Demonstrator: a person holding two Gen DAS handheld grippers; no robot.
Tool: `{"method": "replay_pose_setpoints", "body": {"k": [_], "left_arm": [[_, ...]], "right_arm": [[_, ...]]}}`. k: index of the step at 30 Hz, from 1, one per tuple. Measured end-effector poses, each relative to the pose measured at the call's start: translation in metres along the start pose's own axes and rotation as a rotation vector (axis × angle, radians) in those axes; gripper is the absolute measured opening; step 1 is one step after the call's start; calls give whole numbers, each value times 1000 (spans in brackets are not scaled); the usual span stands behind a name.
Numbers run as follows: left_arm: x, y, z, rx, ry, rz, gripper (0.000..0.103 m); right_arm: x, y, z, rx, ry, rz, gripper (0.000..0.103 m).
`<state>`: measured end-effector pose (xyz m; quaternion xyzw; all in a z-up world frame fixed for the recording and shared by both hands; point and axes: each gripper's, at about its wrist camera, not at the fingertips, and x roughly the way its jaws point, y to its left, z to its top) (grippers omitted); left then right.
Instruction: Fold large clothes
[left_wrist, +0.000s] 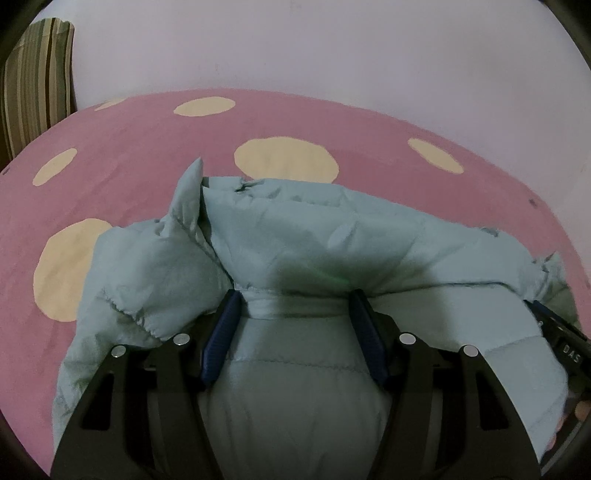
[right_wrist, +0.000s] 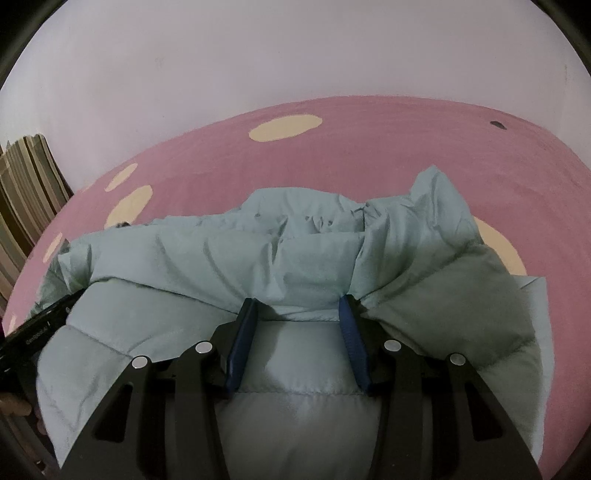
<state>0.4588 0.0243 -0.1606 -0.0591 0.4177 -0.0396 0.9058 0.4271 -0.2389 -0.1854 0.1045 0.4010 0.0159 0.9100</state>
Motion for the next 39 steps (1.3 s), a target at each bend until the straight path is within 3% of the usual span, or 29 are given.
{"method": "replay_pose_setpoints", "body": {"k": [4,8,15,20,29,36,39], "left_arm": [[-27,19,-3,-50,-4,-28,68],[-61,46,-12,-116,-24,-20,71],[-114,85,-57,-180,-44,36,75],[-132,100,-92,-272,0,7,75],[-132,96,-129,-406,77,-107,75],[-116,95,-122,-447,47,-86,75],[-110,98,-119,-486,28,-80,74]], "right_arm": [[-30,-10,-2,24,-51,-4,57],[-66,-28,-15,29,-81,-54,58],[-115,-64,-56,131,-67,-68,62],[-137,-75,-91,197,-31,-51,64],[-148,-78,-131,355,13,52,64],[-127,-77,-133,445,30,99,65],[-121,-80,-133,514,-7,127,68]]}}
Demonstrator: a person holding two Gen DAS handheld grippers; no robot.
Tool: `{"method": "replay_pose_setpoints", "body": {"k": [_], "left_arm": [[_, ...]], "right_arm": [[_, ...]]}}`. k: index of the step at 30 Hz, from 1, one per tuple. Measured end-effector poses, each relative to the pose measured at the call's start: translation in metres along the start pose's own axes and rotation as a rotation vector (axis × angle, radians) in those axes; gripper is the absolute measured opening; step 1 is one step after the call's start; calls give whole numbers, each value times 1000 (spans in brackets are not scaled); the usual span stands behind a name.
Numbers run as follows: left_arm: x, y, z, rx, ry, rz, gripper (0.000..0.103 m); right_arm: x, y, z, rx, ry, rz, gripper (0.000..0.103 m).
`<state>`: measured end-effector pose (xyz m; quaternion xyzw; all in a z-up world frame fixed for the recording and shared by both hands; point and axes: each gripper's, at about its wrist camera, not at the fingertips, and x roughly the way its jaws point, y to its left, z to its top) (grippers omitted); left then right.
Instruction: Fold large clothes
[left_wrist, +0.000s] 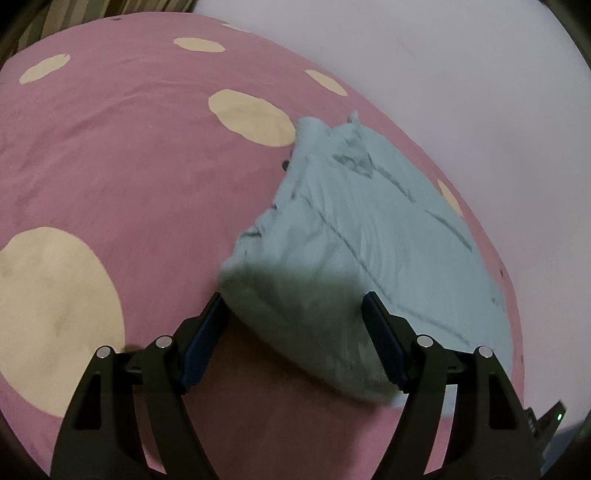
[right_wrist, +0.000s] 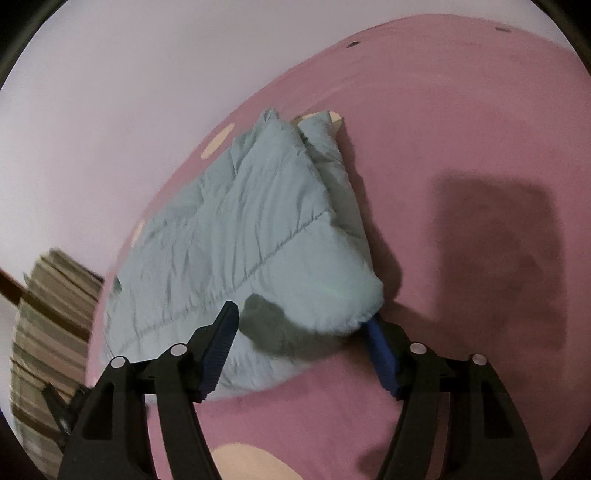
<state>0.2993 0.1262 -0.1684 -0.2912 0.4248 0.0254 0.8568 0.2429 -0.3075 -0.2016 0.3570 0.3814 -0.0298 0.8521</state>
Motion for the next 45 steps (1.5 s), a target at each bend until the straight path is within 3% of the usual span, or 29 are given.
{"method": "replay_pose_setpoints", "body": {"k": [4,5,8,13,19,32,45], "left_arm": [[6,-4,5,6,-14,28,49],[7,-5,5,10,-13,24,46],[8,-10,5,39,-22,31,30],[2,-15,4,69,-42,35,16],[-9,-18,2,95,-52,40,11],[-41,-16,-10,112,-58,53,9],[-93,19,-40,93,-28,57,9]], "right_arm": [[7,3,3,25,-31,-2,64],[8,5,4,21,-35,-10,55],[13,3,6,20,-25,-16,40],[14,9,5,-2,-33,-6,24],[8,12,4,-28,-43,-1,17],[-14,11,0,-44,-20,27,15],[-52,11,-39,-69,33,65,15]]}}
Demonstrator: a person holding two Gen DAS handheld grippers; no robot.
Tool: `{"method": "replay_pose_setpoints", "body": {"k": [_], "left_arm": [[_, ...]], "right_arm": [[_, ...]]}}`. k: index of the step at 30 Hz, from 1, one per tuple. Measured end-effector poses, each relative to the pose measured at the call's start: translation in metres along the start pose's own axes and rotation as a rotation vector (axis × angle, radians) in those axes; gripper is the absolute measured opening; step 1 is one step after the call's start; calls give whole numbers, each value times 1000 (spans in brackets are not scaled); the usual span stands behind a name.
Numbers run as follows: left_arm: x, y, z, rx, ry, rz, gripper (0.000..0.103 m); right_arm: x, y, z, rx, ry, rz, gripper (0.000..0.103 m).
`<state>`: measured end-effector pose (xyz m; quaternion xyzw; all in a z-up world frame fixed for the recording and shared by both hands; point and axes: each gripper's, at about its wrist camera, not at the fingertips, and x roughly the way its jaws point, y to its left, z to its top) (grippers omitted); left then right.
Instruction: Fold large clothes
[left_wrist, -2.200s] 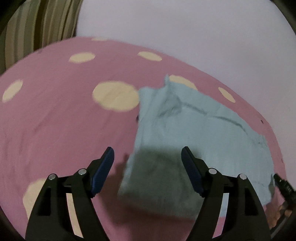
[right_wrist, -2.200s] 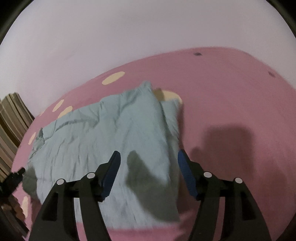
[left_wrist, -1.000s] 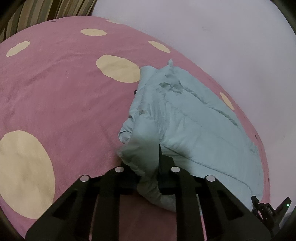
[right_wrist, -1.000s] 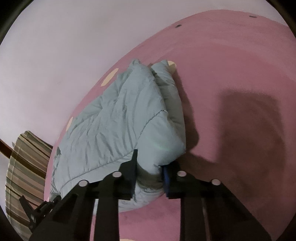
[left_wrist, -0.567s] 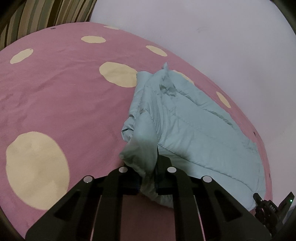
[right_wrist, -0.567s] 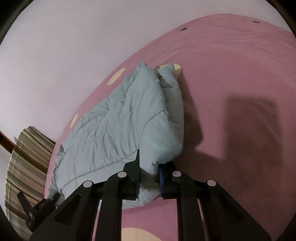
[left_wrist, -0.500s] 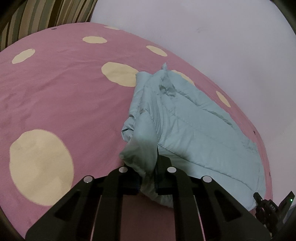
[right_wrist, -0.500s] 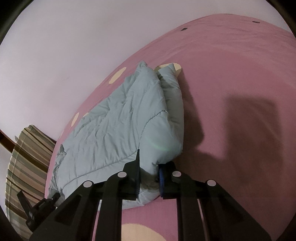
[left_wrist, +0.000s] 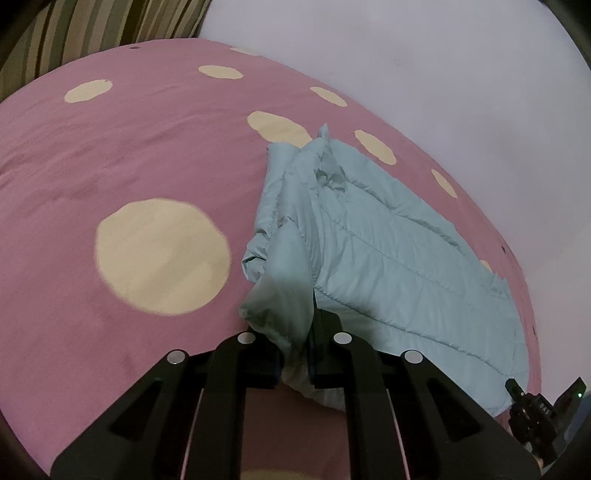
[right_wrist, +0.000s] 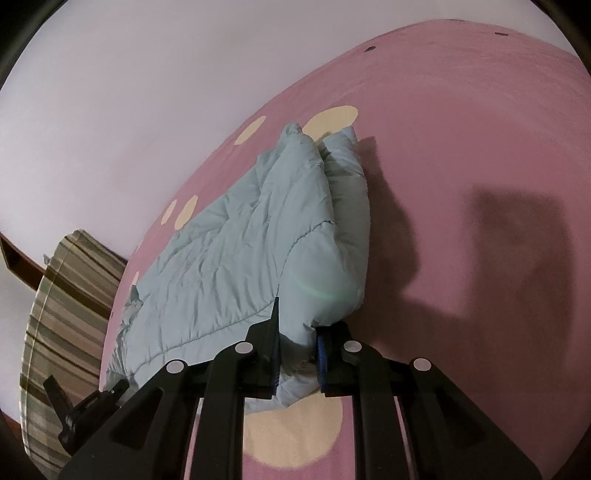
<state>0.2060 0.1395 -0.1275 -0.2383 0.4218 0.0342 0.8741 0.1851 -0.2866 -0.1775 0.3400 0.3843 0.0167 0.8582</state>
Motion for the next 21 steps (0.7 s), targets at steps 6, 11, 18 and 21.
{"method": "replay_pose_setpoints", "body": {"k": [6,11,18,21], "left_arm": [[-26,16,-19,-8,10,0,9],[-46,29,-37,-11,8,-11,9],[-55,43,-54,-10,14,-10,10],[-51,48,-59,-18,21,-16,10]], "right_arm": [[-21,-2,-24,-11,20,13,15],[-36,-6,-38,-9,35,26,15],[-46,-15,-64,-14,57,25,15],[-42,-20,-68,-6,65,24,15]]}}
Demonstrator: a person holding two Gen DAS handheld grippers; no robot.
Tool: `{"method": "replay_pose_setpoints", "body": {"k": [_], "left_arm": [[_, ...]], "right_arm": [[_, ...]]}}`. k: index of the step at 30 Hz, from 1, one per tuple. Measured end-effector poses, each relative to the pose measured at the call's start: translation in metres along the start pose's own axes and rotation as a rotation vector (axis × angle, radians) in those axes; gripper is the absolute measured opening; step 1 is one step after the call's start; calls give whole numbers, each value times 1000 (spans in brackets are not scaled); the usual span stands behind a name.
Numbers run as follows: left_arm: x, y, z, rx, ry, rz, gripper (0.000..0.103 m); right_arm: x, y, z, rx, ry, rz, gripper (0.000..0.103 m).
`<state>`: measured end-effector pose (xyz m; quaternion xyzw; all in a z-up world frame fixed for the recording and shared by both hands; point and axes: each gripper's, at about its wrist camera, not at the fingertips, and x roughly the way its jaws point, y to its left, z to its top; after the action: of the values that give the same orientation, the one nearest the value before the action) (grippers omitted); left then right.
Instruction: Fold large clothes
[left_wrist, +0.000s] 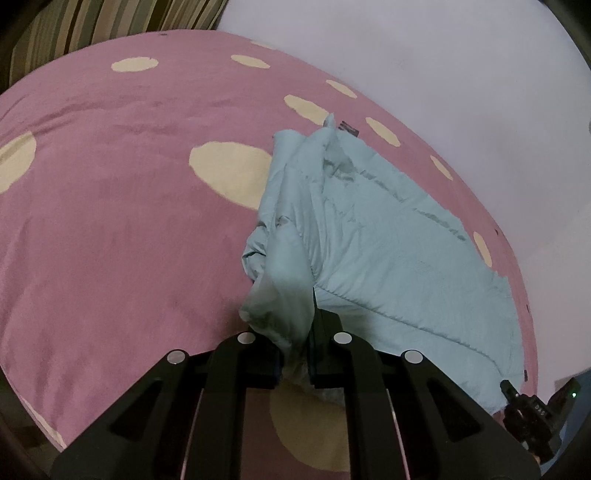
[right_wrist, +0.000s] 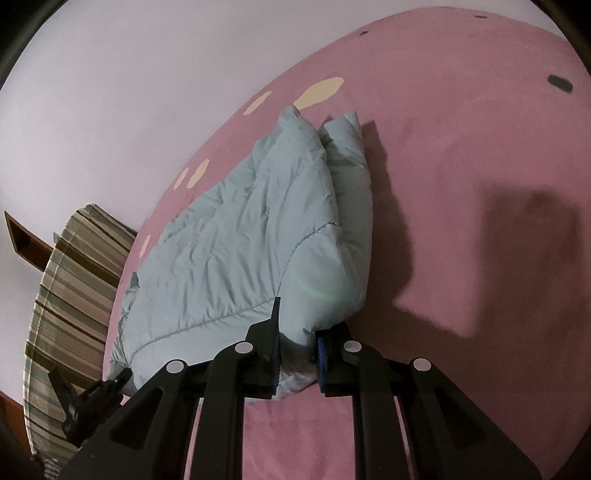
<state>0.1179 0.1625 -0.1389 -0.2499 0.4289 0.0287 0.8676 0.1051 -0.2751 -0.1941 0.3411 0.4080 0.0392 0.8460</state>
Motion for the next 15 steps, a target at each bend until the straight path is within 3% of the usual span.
{"method": "replay_pose_setpoints", "body": {"k": [6,11,15], "left_arm": [[1,-1,-4,29,-5,5,11],[-4,0,-7,24,-8,8,17],[-9,3,-8,10,-14,12,36]], "right_arm": [[5,-7,-3,11,2,16,17],[0,-15,-5,41,-6,36,28],[-6,-21,-6,57,-23,34,36]]}}
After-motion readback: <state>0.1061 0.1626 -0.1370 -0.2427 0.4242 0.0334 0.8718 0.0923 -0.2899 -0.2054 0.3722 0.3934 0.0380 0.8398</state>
